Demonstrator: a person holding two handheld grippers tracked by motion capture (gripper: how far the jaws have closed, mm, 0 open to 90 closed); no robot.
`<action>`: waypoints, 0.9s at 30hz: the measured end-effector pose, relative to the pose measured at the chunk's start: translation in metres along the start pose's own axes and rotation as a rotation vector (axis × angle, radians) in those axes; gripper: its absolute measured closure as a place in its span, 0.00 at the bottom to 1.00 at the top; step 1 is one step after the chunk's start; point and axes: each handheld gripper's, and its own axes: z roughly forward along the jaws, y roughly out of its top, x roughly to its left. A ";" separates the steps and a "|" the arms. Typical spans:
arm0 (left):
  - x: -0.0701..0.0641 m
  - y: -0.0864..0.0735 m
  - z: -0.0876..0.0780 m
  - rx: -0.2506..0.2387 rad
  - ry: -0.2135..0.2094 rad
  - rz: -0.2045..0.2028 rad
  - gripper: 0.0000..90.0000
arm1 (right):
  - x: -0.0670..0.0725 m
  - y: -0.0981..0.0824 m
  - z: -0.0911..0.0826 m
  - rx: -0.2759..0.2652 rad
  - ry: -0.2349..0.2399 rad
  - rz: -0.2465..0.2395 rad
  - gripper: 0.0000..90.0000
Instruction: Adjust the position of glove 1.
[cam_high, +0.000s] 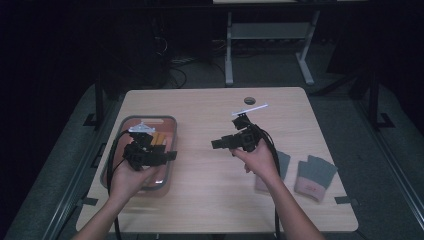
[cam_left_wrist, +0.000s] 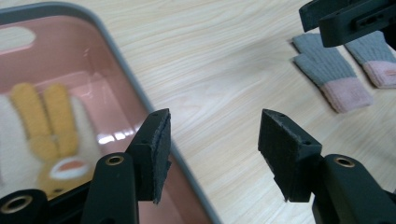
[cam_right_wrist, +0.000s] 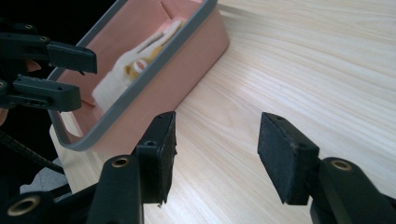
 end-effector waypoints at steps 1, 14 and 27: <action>-0.003 0.001 0.002 0.004 -0.004 0.006 0.49 | -0.001 -0.002 -0.002 -0.001 -0.002 0.001 0.51; -0.035 0.010 0.023 -0.006 -0.051 0.054 0.46 | -0.018 -0.025 -0.021 0.015 -0.058 0.017 0.50; -0.066 0.015 0.043 -0.006 -0.091 0.099 0.42 | -0.035 -0.043 -0.038 0.025 -0.113 0.043 0.50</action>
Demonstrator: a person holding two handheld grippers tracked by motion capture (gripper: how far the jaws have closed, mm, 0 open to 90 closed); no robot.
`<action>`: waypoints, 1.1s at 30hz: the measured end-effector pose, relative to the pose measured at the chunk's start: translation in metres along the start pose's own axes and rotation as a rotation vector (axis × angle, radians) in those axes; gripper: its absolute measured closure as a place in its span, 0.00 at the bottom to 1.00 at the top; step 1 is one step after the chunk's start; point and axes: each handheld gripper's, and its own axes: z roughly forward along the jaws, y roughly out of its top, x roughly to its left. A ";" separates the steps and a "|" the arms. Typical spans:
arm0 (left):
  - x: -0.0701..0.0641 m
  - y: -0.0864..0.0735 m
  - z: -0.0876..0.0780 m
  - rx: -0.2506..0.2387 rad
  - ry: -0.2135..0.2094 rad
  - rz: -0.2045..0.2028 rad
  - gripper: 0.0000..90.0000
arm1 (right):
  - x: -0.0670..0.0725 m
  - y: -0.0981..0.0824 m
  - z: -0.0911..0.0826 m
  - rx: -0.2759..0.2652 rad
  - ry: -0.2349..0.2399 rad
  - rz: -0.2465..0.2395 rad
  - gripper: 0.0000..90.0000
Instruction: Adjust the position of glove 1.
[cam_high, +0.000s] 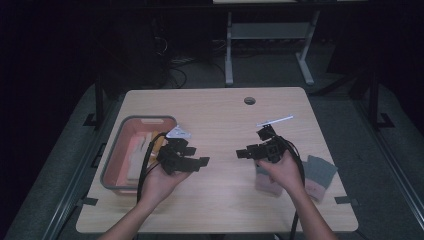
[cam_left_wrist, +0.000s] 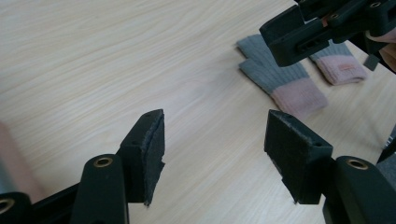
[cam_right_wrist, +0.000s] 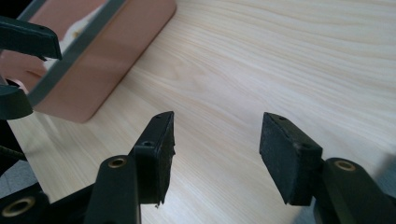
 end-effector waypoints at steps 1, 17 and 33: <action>-0.002 0.000 0.001 0.001 -0.002 0.007 0.42 | -0.001 -0.001 -0.002 0.002 -0.004 0.001 0.49; -0.041 0.004 0.034 0.008 -0.068 0.082 0.41 | -0.033 -0.033 -0.034 0.006 -0.103 0.025 0.49; -0.075 0.002 0.067 0.030 -0.138 0.135 0.37 | -0.069 -0.068 -0.064 0.016 -0.194 0.106 0.49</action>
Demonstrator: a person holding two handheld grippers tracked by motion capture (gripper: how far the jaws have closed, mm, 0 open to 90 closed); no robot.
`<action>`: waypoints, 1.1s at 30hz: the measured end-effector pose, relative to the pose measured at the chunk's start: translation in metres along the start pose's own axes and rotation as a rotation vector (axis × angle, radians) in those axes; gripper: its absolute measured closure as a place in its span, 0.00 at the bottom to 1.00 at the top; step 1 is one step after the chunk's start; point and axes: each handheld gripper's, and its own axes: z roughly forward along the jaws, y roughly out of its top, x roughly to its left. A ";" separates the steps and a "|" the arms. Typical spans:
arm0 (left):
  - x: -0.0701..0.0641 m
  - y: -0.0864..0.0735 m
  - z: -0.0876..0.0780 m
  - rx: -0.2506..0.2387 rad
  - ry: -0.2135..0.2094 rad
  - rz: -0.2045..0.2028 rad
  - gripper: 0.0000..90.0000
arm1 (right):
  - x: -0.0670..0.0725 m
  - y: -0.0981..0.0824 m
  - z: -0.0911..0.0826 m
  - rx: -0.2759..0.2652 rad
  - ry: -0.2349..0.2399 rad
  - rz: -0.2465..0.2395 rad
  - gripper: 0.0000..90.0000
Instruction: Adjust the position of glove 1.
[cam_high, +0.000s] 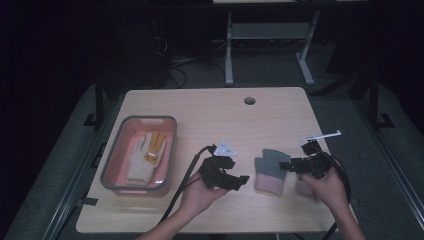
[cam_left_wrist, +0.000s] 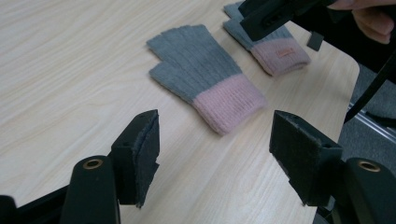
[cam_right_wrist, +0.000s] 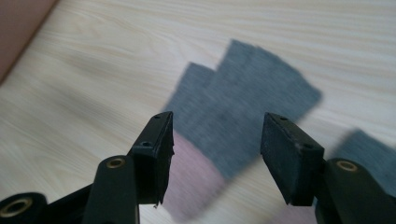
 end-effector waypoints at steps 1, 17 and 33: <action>-0.001 0.000 0.001 0.003 -0.003 -0.001 0.37 | -0.003 -0.003 -0.001 -0.001 -0.006 0.001 0.49; -0.011 0.000 0.022 0.011 -0.030 -0.002 0.33 | -0.036 -0.031 -0.008 0.035 -0.096 0.045 0.50; -0.015 -0.001 0.040 0.031 -0.043 -0.004 0.33 | -0.055 -0.043 -0.003 0.096 -0.230 0.020 0.54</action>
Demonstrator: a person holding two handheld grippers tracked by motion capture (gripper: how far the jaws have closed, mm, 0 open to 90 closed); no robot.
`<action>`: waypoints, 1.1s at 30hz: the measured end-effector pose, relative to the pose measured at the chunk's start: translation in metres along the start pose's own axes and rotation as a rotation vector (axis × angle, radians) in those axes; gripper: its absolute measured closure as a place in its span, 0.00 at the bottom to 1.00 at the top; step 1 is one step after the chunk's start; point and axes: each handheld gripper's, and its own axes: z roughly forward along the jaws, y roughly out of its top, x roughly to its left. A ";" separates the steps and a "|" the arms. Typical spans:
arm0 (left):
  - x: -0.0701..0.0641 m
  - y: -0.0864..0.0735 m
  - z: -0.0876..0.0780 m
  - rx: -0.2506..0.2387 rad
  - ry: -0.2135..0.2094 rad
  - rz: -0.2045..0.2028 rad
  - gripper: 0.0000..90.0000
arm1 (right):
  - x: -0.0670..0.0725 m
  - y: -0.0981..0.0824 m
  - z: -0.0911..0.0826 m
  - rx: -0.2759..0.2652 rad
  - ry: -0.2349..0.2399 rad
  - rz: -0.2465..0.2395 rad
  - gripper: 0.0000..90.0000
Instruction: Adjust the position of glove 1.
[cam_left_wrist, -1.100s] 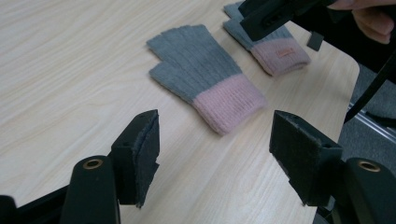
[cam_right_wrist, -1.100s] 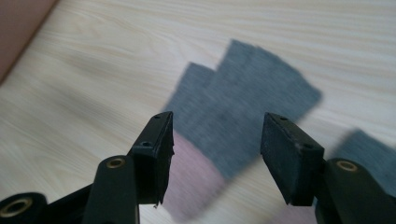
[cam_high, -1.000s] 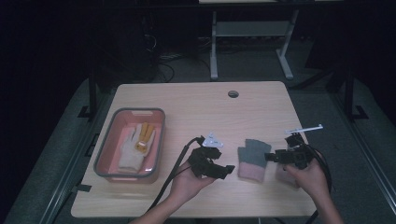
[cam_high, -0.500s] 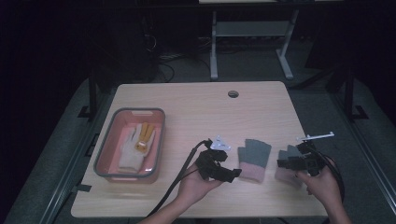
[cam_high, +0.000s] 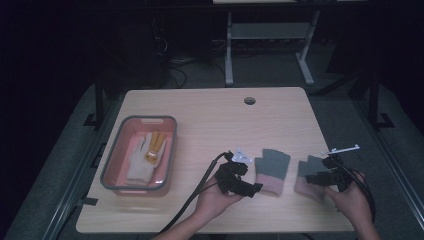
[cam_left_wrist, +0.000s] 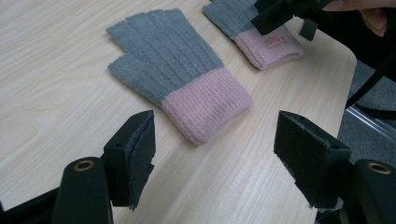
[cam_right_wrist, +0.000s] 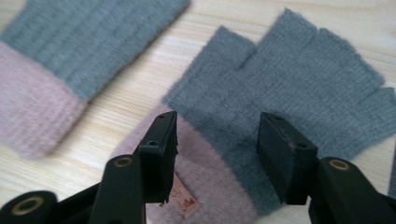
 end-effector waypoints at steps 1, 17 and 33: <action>0.000 0.000 0.000 0.007 -0.001 0.008 0.33 | 0.001 -0.001 0.002 0.017 -0.016 -0.011 0.54; -0.003 -0.005 0.005 0.005 -0.005 -0.010 0.32 | -0.001 -0.003 0.008 0.039 0.046 0.024 0.80; 0.006 -0.005 -0.004 -0.011 0.015 -0.026 0.33 | 0.002 -0.002 -0.008 0.009 0.063 0.025 0.92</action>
